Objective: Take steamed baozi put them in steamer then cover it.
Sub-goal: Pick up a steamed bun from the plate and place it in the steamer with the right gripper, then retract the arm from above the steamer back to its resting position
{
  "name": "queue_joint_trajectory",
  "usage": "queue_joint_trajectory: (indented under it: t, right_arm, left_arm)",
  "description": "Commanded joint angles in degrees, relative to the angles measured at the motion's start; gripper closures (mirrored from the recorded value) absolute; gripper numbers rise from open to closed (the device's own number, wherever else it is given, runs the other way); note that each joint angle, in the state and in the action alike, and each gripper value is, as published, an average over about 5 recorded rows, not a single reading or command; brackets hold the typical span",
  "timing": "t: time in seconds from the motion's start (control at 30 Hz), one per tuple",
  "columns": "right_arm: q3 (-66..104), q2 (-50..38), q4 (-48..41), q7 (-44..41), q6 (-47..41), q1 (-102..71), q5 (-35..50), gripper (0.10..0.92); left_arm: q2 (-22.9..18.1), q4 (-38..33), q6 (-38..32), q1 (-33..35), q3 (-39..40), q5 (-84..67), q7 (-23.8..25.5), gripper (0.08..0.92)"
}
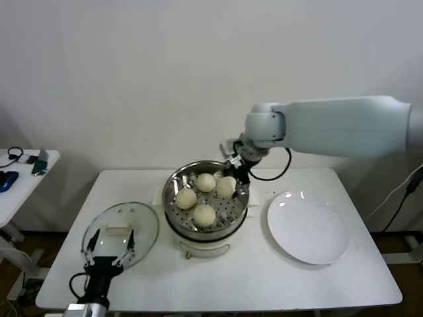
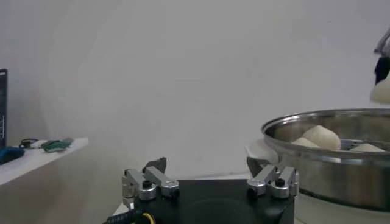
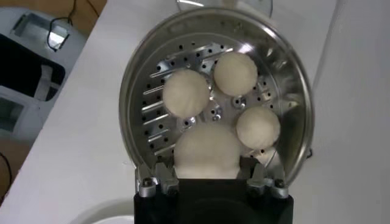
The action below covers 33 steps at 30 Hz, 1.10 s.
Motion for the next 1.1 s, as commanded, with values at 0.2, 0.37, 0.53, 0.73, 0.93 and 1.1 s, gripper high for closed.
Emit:
queue_joint_trajectory:
  t: [0.2, 0.37, 0.53, 0.73, 0.93, 1.1]
  right_arm:
    - [1.30, 4.55, -6.88, 4.71, -3.61, -12.76, -5.85, 0.321]
    - [1.97, 5.14, -7.63, 5.18, -4.00, -13.87, -6.21, 0.317]
    - [1.97, 5.61, -8.40, 5.15, -3.92, -14.03, -7.07, 0.302]
    - [2.22, 5.43, -7.90, 4.24, -2.61, -12.14, -5.51, 0.260]
    - [3.75, 2.34, -7.45, 1.27, 0.73, -6.23, 0.68, 0.204]
    - [8.23, -5.34, -6.33, -1.09, 2.06, -1.62, 7.36, 0.203]
  left_arm:
    - [0.19, -0.07, -0.12, 0.22, -0.38, -0.60, 0.04, 0.177]
    - [0.32, 0.01, -0.14, 0.04, -0.39, -0.79, 0.03, 0.177]
    - [0.36, -0.08, -0.16, 0.03, -0.41, -0.91, 0.03, 0.177]
    - [0.44, -0.43, -0.16, 0.21, -0.65, -1.03, 0.03, 0.177]
    - [0.41, -0.75, -0.17, 0.35, -0.78, -0.99, 0.01, 0.177]
    - [0.41, -0.94, -0.48, 0.28, -0.66, -0.85, 0.02, 0.177]
